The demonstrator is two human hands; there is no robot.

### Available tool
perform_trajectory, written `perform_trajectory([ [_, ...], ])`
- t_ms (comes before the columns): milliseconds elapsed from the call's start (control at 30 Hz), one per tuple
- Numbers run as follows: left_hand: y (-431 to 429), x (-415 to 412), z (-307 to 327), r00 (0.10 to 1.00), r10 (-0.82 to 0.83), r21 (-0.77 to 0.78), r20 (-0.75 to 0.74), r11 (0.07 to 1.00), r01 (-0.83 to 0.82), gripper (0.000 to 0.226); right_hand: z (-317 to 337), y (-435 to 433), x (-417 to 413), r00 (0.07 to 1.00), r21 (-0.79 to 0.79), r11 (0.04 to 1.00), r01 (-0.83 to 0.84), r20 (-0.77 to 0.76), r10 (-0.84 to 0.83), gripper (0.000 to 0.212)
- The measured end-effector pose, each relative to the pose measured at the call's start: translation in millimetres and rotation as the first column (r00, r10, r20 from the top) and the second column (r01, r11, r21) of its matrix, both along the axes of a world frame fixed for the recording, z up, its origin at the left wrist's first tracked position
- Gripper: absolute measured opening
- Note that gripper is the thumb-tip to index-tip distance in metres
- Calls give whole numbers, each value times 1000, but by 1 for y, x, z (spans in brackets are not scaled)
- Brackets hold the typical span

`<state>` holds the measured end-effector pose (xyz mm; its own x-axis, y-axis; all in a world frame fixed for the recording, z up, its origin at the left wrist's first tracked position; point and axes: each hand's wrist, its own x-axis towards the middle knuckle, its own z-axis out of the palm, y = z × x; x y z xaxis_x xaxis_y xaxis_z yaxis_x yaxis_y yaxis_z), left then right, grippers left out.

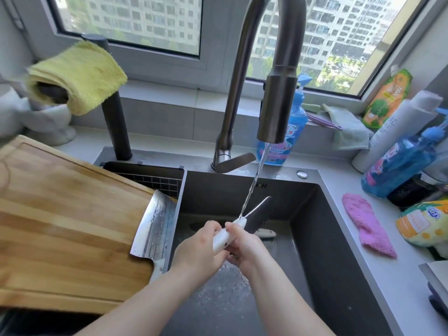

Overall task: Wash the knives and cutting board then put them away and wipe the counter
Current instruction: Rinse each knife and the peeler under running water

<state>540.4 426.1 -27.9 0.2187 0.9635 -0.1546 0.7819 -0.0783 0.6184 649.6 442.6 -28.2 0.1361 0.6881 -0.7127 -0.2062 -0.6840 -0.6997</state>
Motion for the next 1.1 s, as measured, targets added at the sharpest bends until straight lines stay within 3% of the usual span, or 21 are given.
perform_trajectory([
  [67,-6,-7,5,961,101,-277,258,960,-27,28,0,-5,-1,998,17,1000,7,-68,-6,23],
  [133,-13,-12,14,818,286,-604,499,792,91,31,2,-11,-1,992,72,997,-26,-123,34,17],
  [167,-17,-13,18,748,364,-683,555,713,159,39,5,-15,-3,988,99,993,-64,-133,77,18],
  [233,-26,-15,23,657,461,-728,596,655,201,49,15,-23,-6,974,139,979,-150,-148,170,20],
  [333,-37,-13,27,648,462,-682,606,720,125,43,25,-30,-10,954,180,949,-259,-110,281,21],
  [467,-47,-23,34,787,369,-492,495,865,-96,30,33,-33,-13,887,183,872,-455,176,426,27],
  [567,-49,-39,34,831,355,-328,428,918,-223,28,39,-33,-19,853,229,839,-494,317,415,23],
  [767,-57,-65,27,774,492,-339,399,863,-374,10,32,-26,-58,826,380,741,-553,369,427,29],
  [900,-56,-94,21,766,565,-266,305,823,-501,21,19,-20,-67,772,292,739,-607,437,461,45],
  [1100,-56,-123,-8,819,572,-294,42,791,-537,27,3,-17,-76,738,225,715,-662,365,568,42],
])
